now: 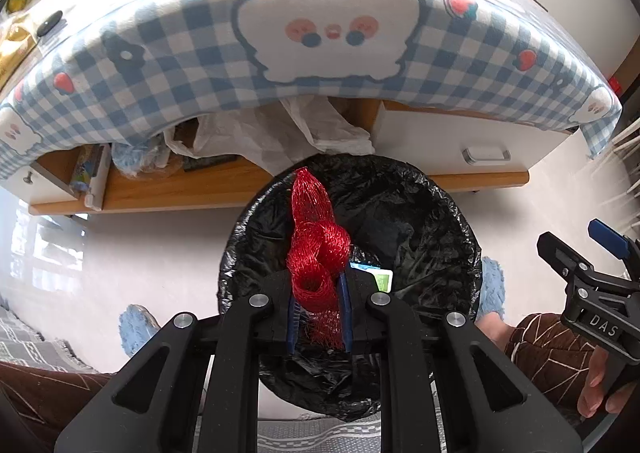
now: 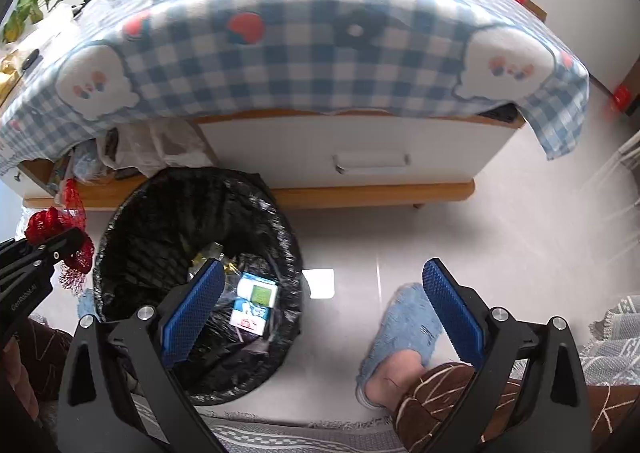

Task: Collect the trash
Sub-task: 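Lower the red net bag into the bin and open the left tool, then move both open tools back over the table toward the remaining trash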

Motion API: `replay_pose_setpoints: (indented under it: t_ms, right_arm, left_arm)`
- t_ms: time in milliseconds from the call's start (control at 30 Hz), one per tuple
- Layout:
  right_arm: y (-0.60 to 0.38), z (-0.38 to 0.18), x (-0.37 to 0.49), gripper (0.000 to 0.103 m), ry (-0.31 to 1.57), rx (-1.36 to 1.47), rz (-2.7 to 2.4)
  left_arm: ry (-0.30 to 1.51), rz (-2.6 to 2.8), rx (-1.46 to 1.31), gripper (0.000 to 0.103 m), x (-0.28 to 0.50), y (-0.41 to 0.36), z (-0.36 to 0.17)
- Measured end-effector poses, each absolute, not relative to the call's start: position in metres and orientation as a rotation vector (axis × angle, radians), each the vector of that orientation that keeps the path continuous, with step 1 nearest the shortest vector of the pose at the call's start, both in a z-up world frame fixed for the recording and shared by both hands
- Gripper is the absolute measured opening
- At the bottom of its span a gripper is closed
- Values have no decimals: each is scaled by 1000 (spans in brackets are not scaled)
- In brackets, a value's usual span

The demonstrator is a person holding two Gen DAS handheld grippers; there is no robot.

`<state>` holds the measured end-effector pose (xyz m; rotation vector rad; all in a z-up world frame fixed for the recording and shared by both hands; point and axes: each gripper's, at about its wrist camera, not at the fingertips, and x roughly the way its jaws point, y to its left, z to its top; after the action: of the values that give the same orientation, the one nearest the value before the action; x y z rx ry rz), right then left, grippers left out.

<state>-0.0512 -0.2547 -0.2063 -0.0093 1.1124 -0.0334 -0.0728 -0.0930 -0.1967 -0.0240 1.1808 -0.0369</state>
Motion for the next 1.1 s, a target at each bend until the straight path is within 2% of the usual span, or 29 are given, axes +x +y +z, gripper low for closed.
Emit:
replay_pose_setpoints:
  t_ms: [367,567,667,733,800,1100]
  right_arm:
    - [-269,-206,-52,95,1117,18,-50]
    - [-269,-205,-52,95,1116,16,-47]
    - [-266,-205,-53,95,1113,6,-41]
    - [-263,-205,-52,95,1112,0,-38]
    - [-262,-205,-51,95,1113,8,-32]
    - [-253,-191,-46,95,1083,35,-6]
  left_arm:
    - [1211,-64,5,16,-73,-115,-210]
    - [1205,-66,9,21,-74,-117,-210]
    - [1202,-65,16,26,-75,-117,-209]
    - [1203,-61,19,33,-75,-115,-209]
    - [1197,-53,14,45,-75,-113,-207]
    - [1160,-32,-22,73,-76,-96,-189]
